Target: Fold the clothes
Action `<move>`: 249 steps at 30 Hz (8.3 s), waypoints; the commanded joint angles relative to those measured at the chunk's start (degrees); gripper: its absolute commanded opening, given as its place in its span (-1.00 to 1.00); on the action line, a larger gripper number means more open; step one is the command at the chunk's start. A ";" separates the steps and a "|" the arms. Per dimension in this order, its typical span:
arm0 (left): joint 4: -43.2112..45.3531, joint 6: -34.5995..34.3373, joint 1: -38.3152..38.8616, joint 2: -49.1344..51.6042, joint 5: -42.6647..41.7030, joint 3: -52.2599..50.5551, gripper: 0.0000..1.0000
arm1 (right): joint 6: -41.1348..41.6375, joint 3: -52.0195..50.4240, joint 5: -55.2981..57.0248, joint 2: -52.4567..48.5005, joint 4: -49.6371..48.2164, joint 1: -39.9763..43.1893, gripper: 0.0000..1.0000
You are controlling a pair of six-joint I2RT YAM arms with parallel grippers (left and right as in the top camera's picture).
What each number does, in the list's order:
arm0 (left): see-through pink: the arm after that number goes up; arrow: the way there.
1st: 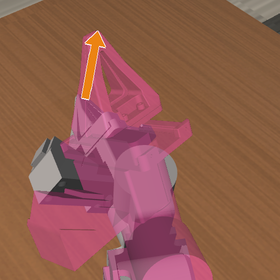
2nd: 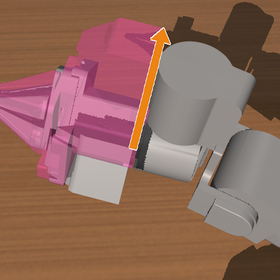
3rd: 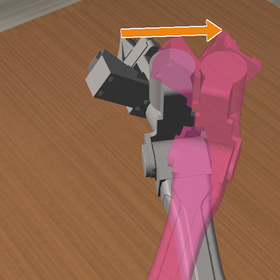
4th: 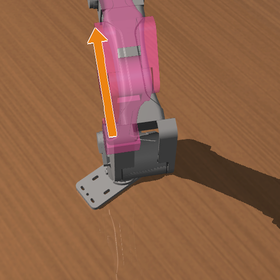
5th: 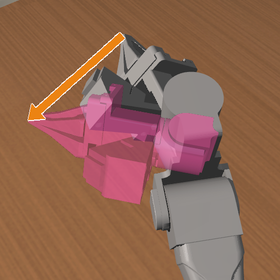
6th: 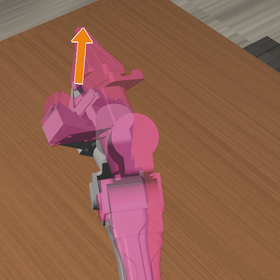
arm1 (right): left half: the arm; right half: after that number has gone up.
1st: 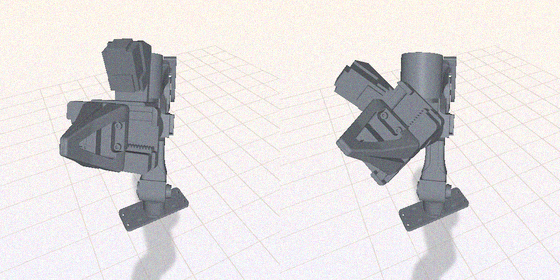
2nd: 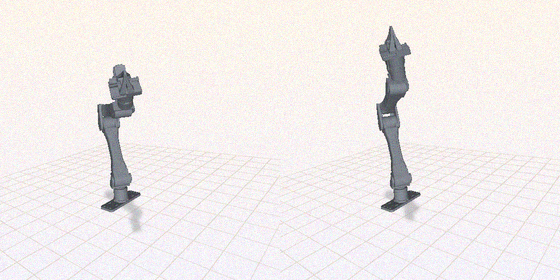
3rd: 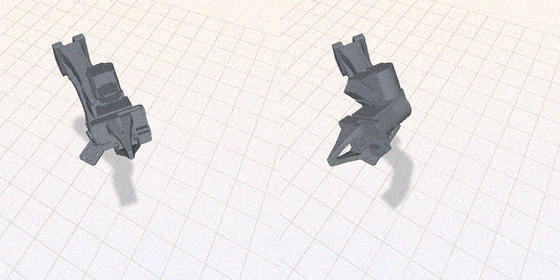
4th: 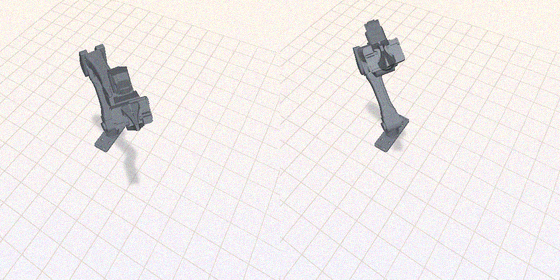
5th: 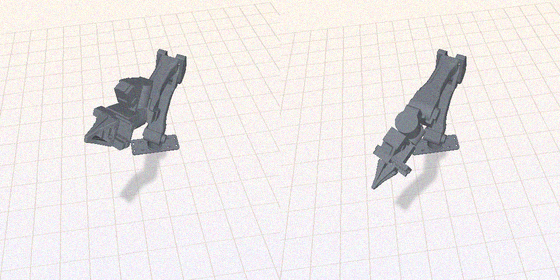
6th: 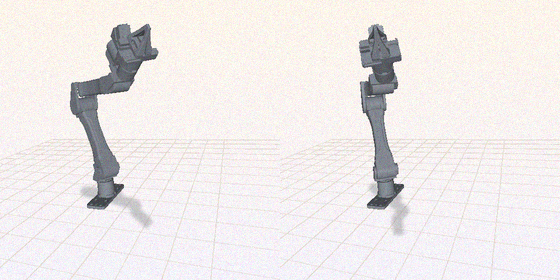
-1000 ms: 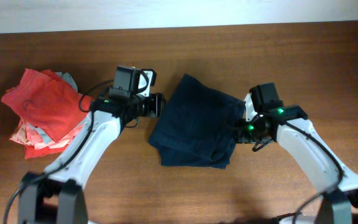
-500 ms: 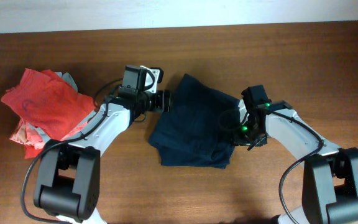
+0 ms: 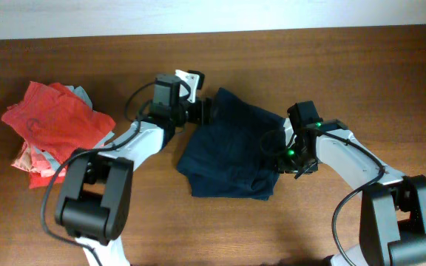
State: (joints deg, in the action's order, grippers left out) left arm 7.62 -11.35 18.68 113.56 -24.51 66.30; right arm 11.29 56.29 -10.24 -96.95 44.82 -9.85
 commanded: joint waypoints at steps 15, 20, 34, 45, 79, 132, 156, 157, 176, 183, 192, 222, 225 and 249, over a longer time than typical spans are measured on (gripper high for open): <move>0.24 0.76 1.64 11.37 -6.82 4.74 -0.99 | -0.55 0.59 -0.52 -0.31 0.55 -0.37 -0.01; -1.49 1.03 1.51 10.80 -9.18 5.29 -0.99 | -0.61 0.59 -0.46 -0.28 1.03 -0.35 0.00; -28.22 7.02 -5.29 -21.70 23.23 5.49 -0.99 | -5.40 5.44 3.41 4.50 7.45 5.29 0.01; -32.13 10.97 -17.42 -37.20 37.46 5.49 -0.99 | -6.62 7.32 3.34 7.72 9.94 5.79 0.02; -20.87 11.15 -42.60 -22.84 37.44 5.49 -0.99 | -6.60 7.32 3.37 7.72 11.37 5.75 0.02; -16.17 8.33 -51.36 -1.05 29.42 5.42 -0.99 | -6.60 7.32 3.39 7.72 13.90 5.75 0.03; -17.57 8.35 -49.70 -20.81 16.70 6.19 0.98 | -6.62 7.52 3.37 7.72 13.25 5.75 0.13; -18.53 8.35 -48.92 -23.04 16.72 6.19 0.98 | -6.60 7.76 3.37 7.72 13.25 5.75 0.13; -39.60 14.25 -17.49 -31.93 15.30 6.19 0.98 | -6.60 20.31 1.20 7.72 8.72 5.75 0.97; -49.37 15.98 -16.28 -32.22 15.28 6.16 0.98 | -6.34 20.79 1.25 8.61 12.04 5.75 0.97; -48.78 15.98 -16.33 -44.78 15.32 -3.93 0.98 | -2.32 15.65 5.86 20.94 12.72 5.73 0.97; -52.24 15.54 -16.33 -85.99 15.28 -34.67 0.99 | -1.79 -22.01 7.54 65.68 -1.95 4.13 0.97; -55.01 15.54 -16.33 -85.99 15.28 -34.67 0.99 | -1.79 -22.01 7.52 65.66 -1.95 4.13 0.97; -56.57 15.54 -16.33 -85.99 15.28 -34.67 0.99 | -5.11 -38.51 9.46 95.91 -14.43 6.27 0.98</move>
State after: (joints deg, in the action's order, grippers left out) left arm -48.90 3.68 2.61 27.83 -9.04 31.90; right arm 6.74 19.79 -2.15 -1.10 33.08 -4.05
